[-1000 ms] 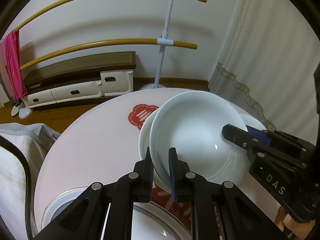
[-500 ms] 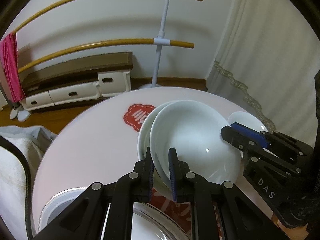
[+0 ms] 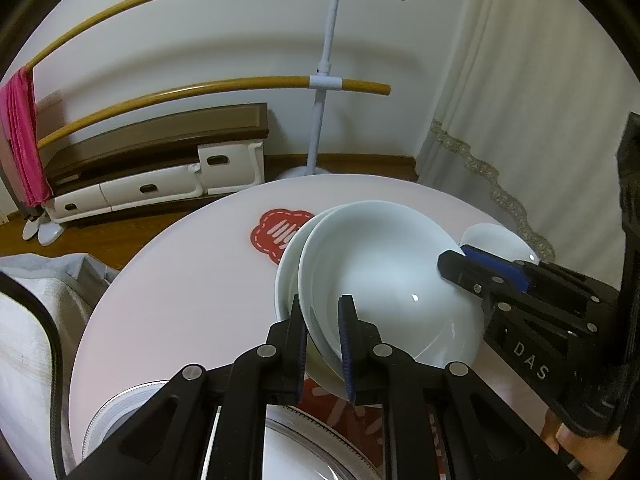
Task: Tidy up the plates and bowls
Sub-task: 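Lower the held bowl into the other bowl and open both tools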
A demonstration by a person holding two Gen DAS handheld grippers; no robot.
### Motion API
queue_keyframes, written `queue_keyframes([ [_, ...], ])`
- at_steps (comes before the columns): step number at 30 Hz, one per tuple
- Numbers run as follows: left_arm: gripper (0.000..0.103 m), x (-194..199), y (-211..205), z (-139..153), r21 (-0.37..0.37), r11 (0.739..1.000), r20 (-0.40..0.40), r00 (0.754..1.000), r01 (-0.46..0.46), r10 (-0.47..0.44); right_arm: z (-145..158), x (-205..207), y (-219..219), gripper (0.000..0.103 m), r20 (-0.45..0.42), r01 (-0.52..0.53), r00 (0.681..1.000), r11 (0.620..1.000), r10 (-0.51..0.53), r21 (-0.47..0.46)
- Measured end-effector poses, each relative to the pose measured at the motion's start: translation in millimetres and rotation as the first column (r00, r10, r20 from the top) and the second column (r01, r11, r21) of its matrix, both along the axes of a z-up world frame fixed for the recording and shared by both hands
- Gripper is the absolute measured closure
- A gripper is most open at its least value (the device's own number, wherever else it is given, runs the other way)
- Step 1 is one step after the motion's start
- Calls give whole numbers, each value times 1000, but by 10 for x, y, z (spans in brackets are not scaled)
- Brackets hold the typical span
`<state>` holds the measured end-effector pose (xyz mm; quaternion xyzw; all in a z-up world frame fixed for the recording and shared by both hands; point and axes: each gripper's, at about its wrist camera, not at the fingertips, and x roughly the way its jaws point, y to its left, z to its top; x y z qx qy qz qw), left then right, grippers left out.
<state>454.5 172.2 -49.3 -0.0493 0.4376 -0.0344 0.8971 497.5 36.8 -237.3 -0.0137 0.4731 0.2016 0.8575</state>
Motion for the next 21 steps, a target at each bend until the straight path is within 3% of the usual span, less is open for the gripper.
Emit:
queue_keyframes([
  [6, 87, 23, 40, 25, -13, 1000, -11, 1000, -18, 18, -52, 150, -50, 89, -81, 3, 997, 997, 3, 83],
  [21, 85, -7, 83, 72, -45, 999, -14, 1000, -22, 21, -75, 252, -32, 87, -104, 4, 995, 997, 5, 83],
])
